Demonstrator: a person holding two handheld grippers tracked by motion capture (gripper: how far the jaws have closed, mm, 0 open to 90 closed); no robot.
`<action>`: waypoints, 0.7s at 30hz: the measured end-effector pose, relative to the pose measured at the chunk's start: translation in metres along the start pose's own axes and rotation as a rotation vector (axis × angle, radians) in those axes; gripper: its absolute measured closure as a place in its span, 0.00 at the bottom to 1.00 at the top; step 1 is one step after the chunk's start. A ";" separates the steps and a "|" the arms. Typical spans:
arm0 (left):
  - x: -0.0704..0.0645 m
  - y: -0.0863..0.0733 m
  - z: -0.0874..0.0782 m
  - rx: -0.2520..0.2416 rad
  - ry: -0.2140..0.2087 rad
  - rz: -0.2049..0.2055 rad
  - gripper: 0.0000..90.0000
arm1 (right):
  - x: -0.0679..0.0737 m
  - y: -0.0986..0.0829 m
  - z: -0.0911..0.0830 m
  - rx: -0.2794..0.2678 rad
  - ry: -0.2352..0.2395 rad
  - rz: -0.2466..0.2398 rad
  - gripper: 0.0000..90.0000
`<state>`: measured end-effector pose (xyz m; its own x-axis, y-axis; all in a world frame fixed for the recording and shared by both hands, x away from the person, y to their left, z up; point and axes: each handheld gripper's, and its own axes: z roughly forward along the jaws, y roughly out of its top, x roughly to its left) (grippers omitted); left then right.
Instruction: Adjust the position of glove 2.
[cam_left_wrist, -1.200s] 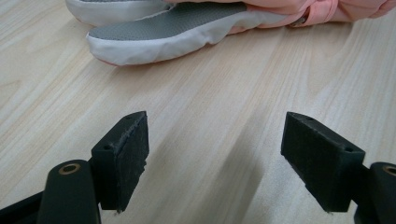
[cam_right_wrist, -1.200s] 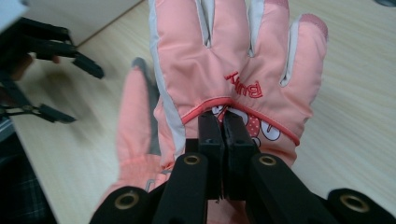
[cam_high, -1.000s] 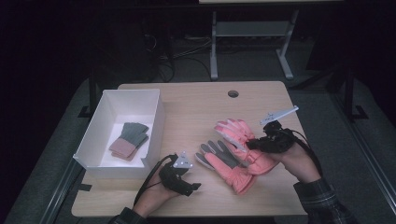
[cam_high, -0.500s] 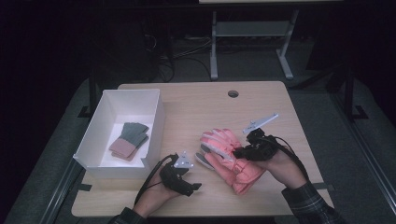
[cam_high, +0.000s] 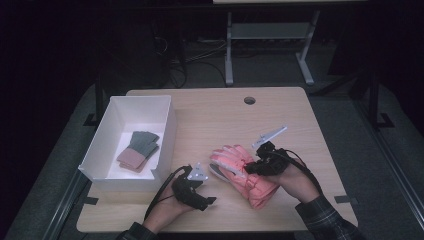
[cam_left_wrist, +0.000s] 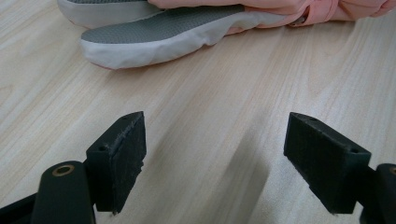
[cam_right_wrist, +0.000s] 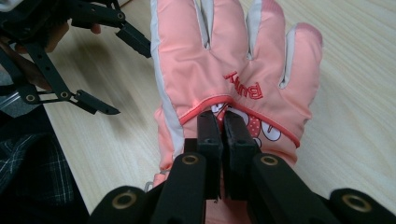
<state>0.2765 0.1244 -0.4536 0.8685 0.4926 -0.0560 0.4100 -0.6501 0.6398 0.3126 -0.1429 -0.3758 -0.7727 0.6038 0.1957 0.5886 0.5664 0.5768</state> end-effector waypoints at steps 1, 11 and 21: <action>0.000 0.000 0.000 0.001 0.000 0.000 0.23 | 0.000 0.000 0.001 -0.001 -0.001 0.000 0.95; 0.000 0.000 0.000 0.003 0.001 0.003 0.23 | -0.002 -0.001 0.003 -0.025 0.007 -0.008 0.76; 0.001 0.002 -0.011 -0.037 -0.010 -0.023 0.63 | -0.015 -0.018 -0.029 -0.174 -0.019 -0.061 1.00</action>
<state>0.2751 0.1297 -0.4444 0.8616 0.5015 -0.0782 0.4195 -0.6169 0.6659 0.3063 -0.1781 -0.3664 -0.8003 0.5827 0.1414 0.4890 0.4977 0.7163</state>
